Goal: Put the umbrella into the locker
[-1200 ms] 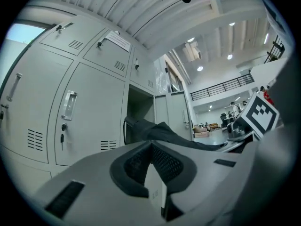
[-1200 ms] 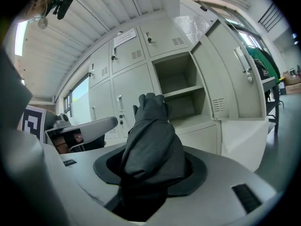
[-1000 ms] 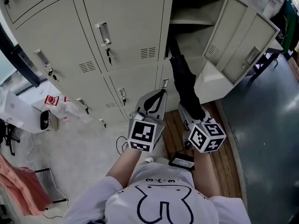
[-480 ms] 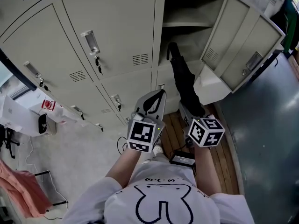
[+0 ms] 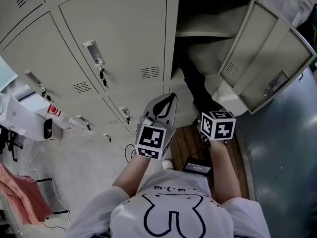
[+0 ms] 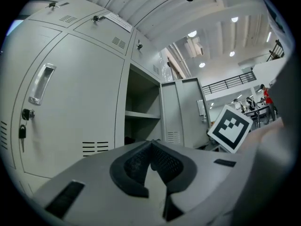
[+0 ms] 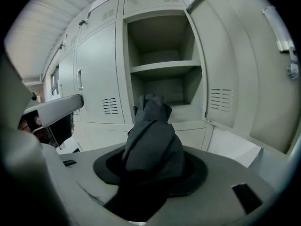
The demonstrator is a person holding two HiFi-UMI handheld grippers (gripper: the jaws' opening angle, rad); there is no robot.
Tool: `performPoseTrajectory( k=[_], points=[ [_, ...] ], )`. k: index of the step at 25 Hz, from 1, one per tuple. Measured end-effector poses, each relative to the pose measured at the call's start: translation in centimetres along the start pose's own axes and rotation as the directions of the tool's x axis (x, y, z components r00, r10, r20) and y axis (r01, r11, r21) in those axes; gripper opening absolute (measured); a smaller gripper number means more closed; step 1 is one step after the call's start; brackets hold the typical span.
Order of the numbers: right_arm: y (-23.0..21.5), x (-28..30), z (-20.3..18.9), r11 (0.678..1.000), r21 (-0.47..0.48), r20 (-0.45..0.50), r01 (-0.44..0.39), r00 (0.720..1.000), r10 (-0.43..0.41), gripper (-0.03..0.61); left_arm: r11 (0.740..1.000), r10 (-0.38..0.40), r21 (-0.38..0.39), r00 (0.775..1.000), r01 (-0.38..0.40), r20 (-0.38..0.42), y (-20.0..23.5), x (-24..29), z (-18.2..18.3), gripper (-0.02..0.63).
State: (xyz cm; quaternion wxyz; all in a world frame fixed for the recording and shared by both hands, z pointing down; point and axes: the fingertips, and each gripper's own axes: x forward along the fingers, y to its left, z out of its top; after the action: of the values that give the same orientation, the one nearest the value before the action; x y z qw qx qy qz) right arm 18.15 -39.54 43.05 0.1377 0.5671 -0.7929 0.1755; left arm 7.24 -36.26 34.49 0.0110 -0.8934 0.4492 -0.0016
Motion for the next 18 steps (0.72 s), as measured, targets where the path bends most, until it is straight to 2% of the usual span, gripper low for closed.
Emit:
performPoseTrajectory(
  k=[7, 15, 18],
  points=[
    [-2.9, 4.3, 2.3, 0.996, -0.089, -0.097, 0.028, 0.995, -0.036, 0.222, 1.0, 0.0, 0.016, 1.0, 0.0, -0.009, 0.7, 2.7, -0.2, 0.023],
    [-4.7, 9.1, 4.3, 0.987, -0.16, -0.161, 0.01, 0.986, -0.036, 0.224, 1.0, 0.004, 0.03, 1.0, -0.004, -0.007, 1.1, 4.7, -0.2, 0.023],
    [-5.2, 10.9, 5.0, 0.981, -0.192, -0.177, 0.003, 0.984, -0.038, 0.225, 1.0, 0.004, -0.001, 1.0, -0.004, -0.031, 1.4, 5.3, -0.9, 0.023]
  ],
)
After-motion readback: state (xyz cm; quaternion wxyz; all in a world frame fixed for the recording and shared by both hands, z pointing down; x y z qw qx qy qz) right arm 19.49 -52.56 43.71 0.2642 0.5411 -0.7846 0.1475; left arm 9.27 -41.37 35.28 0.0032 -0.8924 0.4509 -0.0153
